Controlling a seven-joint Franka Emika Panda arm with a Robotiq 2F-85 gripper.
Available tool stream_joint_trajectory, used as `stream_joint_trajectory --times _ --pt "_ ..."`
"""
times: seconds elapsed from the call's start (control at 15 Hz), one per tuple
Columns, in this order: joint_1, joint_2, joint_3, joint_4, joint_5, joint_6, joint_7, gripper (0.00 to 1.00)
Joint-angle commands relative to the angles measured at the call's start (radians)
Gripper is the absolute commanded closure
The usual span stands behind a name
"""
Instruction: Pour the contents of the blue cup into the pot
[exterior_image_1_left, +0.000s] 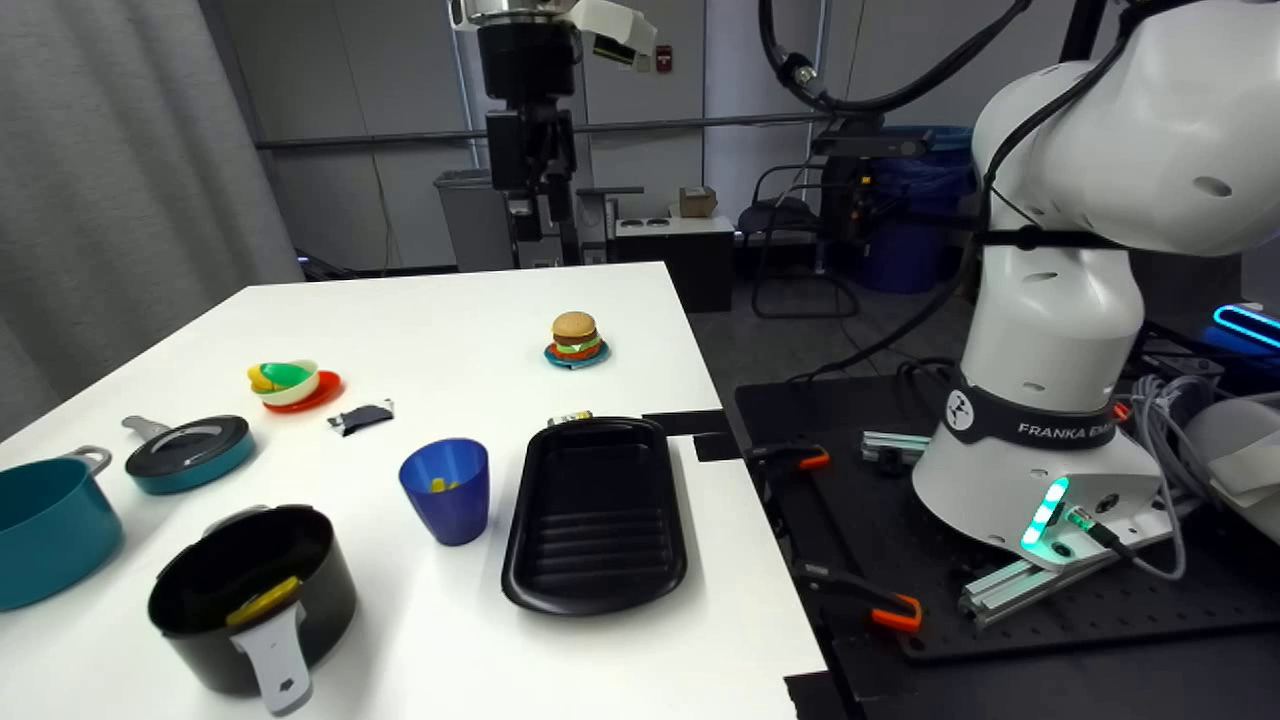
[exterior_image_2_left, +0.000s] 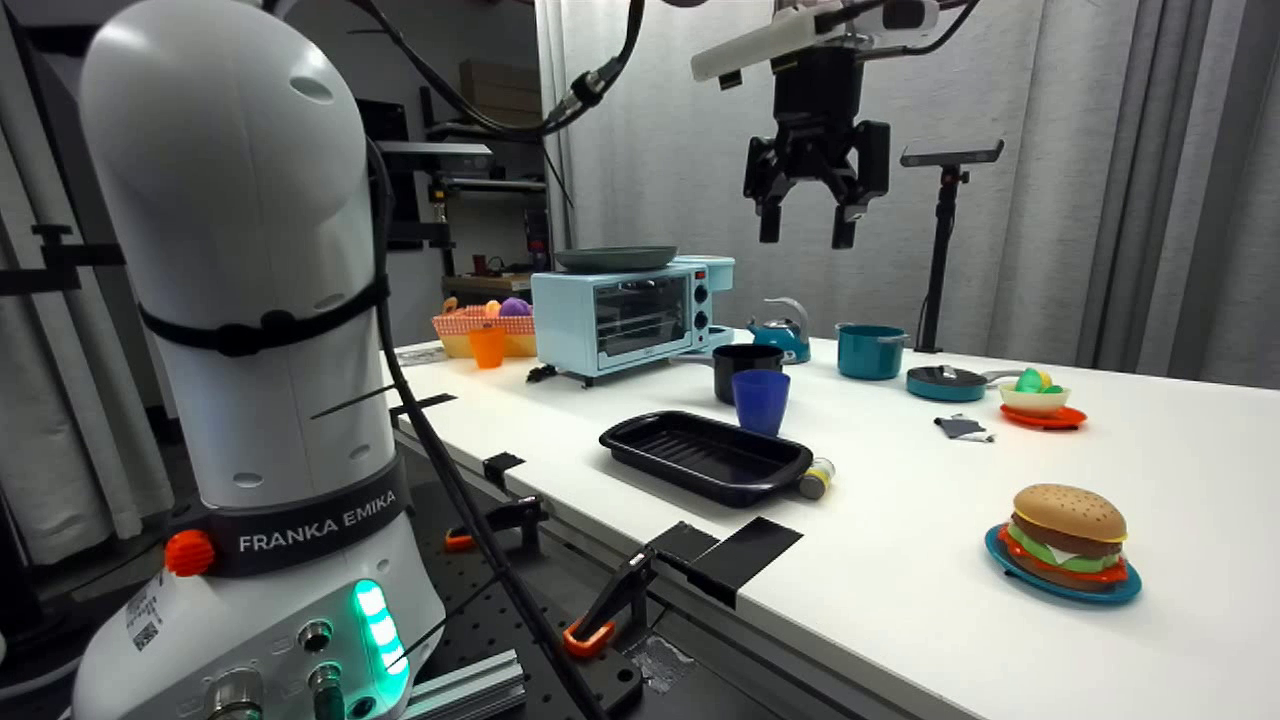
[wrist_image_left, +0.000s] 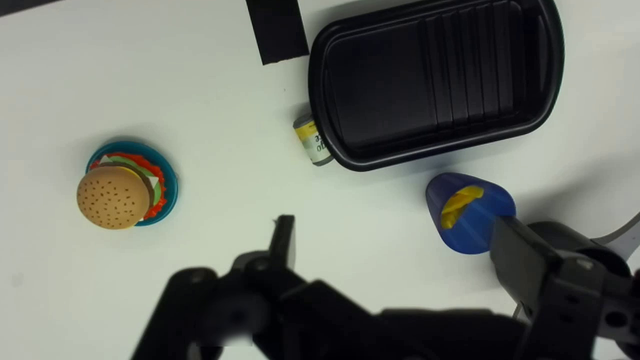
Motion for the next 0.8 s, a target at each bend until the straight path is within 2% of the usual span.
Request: stream_joint_trajectory --times 0.0,0.27,0.73 --pt "0.006 0.071 0.008 0.014 0.02 0.102 0.024 0.0" --pt "0.01 0.154 0.032 0.01 0.0 0.204 0.057 0.0" --pt "0.03 0.28 0.08 0.027 -0.021 0.289 0.117 0.0"
